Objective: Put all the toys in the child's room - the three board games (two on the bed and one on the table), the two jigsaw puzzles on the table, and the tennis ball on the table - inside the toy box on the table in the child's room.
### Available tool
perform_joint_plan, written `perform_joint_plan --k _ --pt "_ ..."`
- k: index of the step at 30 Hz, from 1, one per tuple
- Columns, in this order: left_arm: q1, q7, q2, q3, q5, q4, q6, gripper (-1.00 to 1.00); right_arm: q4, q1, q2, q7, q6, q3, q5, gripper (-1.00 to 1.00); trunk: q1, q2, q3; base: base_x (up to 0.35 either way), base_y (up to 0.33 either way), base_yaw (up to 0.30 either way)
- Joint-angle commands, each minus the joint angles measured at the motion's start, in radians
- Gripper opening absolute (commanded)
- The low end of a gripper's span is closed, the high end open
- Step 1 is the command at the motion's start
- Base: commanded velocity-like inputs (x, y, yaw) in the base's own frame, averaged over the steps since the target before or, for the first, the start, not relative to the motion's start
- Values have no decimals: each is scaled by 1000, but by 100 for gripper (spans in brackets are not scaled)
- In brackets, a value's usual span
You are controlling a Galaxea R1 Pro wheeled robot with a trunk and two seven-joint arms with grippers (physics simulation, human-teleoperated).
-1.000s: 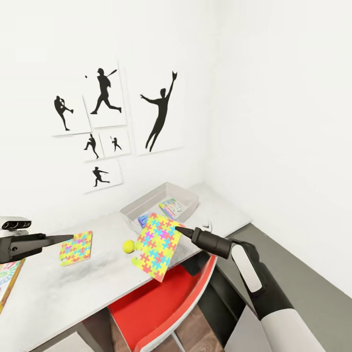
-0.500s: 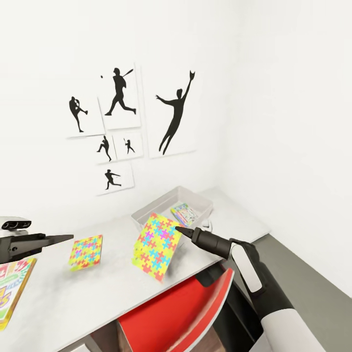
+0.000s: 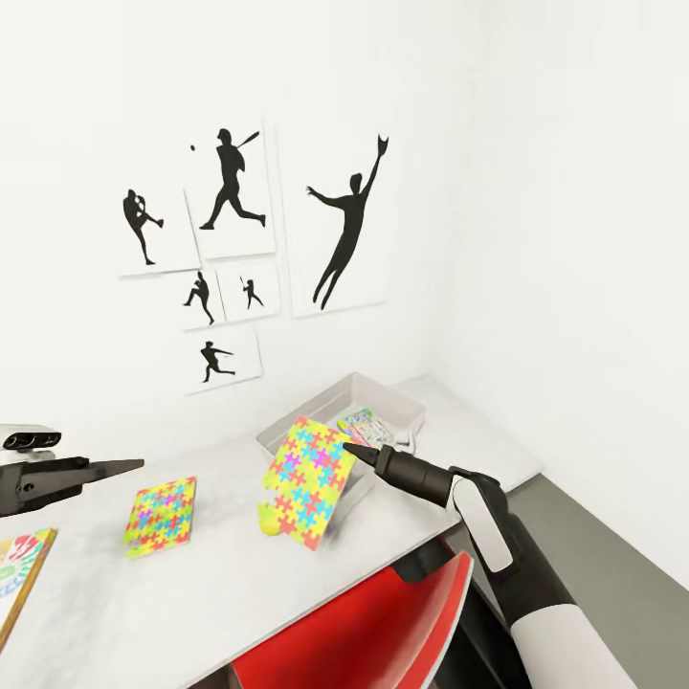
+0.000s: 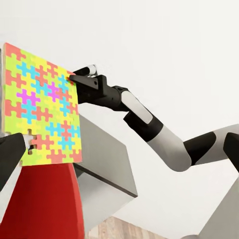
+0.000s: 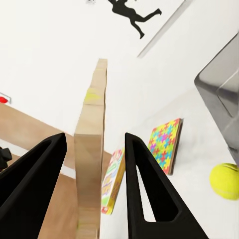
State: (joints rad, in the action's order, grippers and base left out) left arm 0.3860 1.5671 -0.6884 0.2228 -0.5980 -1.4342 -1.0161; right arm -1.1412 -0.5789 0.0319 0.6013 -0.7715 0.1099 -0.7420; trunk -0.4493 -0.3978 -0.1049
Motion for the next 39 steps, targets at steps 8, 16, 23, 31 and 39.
perform_joint_plan --k 8,16,23,31,39 --pt "1 4 0 0 0 1 -9 100 0 -1 0 0 -4 -1 -3 -100 -1 -2 -2 109 2 0" --pt "1 4 -1 0 0 1 -10 100 -2 0 0 -1 -5 -3 -4 -100 -1 -2 -2 56 0 0" --pt "1 4 -1 0 0 3 -11 100 -13 1 -1 -1 -8 -3 -4 -100 -1 -2 -2 1 0 0" --pt "1 4 -2 0 0 3 -13 100 -14 1 0 -1 -11 -4 -5 -100 -1 -2 -2 0 0 0" --pt "1 4 -2 0 -2 3 -16 100 -5 0 1 -3 -14 -12 -14 -100 -28 -51 -24 0 0 0"
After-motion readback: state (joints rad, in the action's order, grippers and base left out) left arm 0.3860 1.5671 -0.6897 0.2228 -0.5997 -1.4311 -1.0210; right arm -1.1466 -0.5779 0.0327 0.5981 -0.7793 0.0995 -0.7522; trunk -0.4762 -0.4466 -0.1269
